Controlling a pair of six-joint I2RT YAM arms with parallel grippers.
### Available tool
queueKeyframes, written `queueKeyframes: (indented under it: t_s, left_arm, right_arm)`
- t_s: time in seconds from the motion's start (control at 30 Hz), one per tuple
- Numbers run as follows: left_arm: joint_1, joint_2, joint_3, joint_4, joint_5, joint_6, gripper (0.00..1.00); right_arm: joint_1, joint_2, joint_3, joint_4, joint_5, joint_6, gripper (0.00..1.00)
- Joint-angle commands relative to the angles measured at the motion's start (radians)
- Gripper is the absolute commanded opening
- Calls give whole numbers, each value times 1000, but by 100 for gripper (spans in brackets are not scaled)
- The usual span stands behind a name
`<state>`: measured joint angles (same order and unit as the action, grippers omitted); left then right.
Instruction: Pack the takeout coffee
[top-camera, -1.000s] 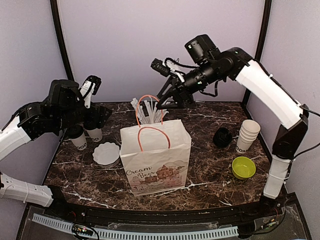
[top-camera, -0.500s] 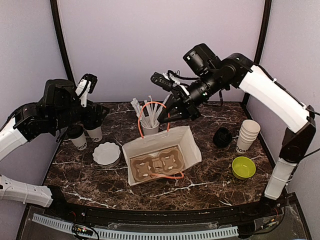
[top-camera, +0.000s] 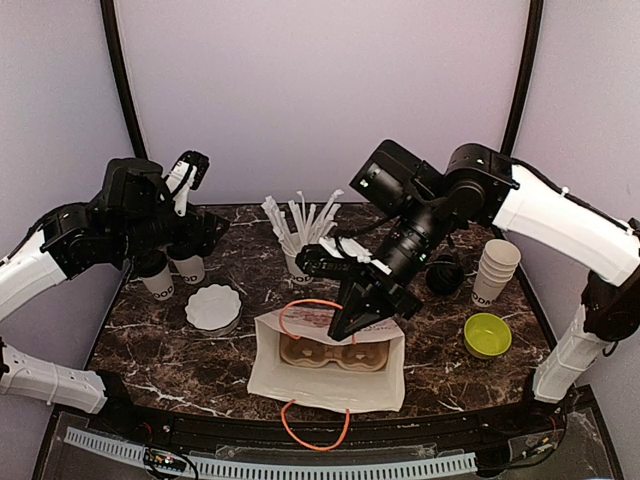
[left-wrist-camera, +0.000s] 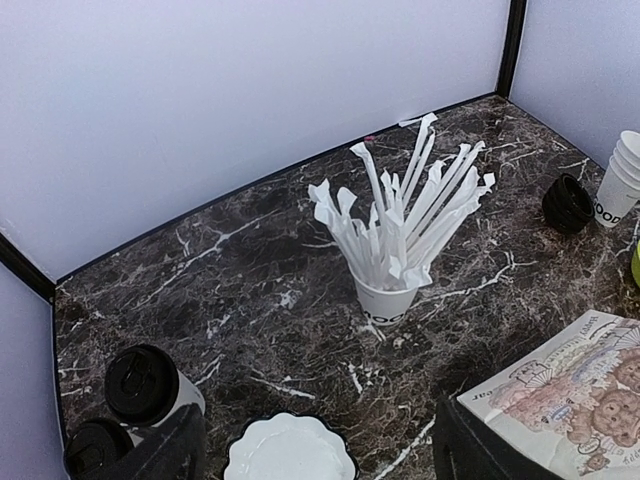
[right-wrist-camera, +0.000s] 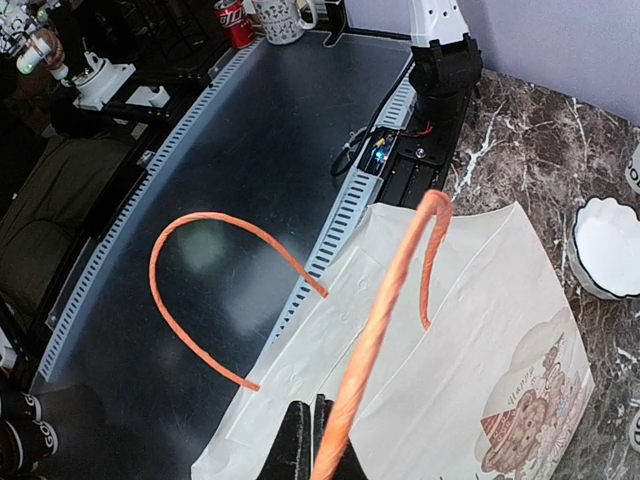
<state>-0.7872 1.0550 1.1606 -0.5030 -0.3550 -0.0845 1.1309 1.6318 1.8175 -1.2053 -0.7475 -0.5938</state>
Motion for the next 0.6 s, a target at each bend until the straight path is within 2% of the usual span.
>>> queueKeyframes:
  t_s: [0.0,0.1,0.17,0.37,0.57]
  left_arm:
    - [8,-5,25,13,-10,1,80]
    - [11,29,84,-91,-135,-43,80]
    - [33,58,132,-175,-167,-86,80]
    - [174,133,197,-352,-135,-167,79]
    - [402,206,197,-438,-37,-191,82]
  right_arm:
    - [-16,-21,43,0,57,-19,0]
    - [-100,-17,75,22,58,-4,0]
    - [-167,-16,75,81,82,30,0]
    - [-301,15,46,245,203,127,1]
    - [-356,66,121,246,215,170,34]
